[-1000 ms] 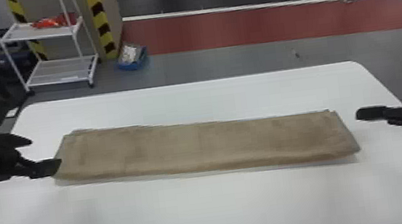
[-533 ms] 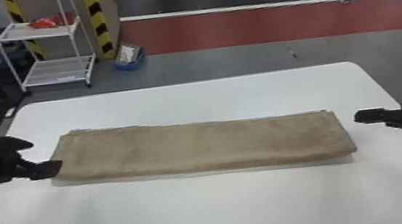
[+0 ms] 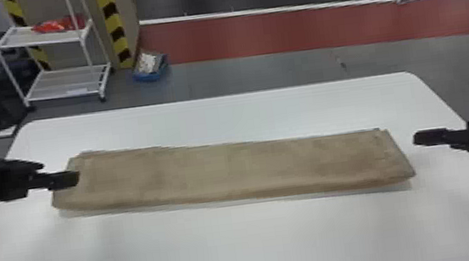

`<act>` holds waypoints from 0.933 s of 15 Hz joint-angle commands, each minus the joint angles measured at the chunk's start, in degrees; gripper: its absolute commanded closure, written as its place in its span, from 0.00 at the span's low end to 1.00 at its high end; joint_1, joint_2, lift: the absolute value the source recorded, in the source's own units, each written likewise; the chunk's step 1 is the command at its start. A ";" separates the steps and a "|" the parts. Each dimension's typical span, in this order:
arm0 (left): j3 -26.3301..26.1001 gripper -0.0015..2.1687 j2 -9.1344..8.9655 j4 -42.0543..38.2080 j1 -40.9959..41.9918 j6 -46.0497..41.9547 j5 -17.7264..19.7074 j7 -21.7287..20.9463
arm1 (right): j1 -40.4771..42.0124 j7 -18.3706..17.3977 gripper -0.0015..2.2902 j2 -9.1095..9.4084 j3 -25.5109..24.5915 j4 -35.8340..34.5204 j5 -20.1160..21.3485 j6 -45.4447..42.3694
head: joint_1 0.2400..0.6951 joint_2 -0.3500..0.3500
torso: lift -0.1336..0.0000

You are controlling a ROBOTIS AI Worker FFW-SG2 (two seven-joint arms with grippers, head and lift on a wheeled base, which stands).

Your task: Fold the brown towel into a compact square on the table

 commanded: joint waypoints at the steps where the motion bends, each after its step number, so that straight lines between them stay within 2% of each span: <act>1: -1.20 0.09 -1.24 2.07 -2.15 5.17 2.11 1.65 | 0.10 -0.60 0.03 0.02 0.66 0.29 0.04 -0.06 | 1.00 0.41 | 0.07; 4: -3.22 0.10 -1.50 4.62 -3.38 6.58 2.20 6.05 | 0.27 -0.60 0.03 -0.06 0.49 0.38 0.04 -0.76 | 1.00 0.39 | 0.07; 8: -3.57 0.10 -1.50 8.75 -5.58 7.81 1.76 8.86 | 0.63 -0.60 0.03 -0.59 -0.13 0.91 -0.05 -1.99 | 1.00 0.39 | 0.07; 14: -3.66 0.10 -1.50 10.95 -6.54 11.67 2.11 10.09 | 1.33 -0.60 0.03 -0.85 -0.31 1.09 -0.49 -2.87 | 1.00 0.40 | 0.07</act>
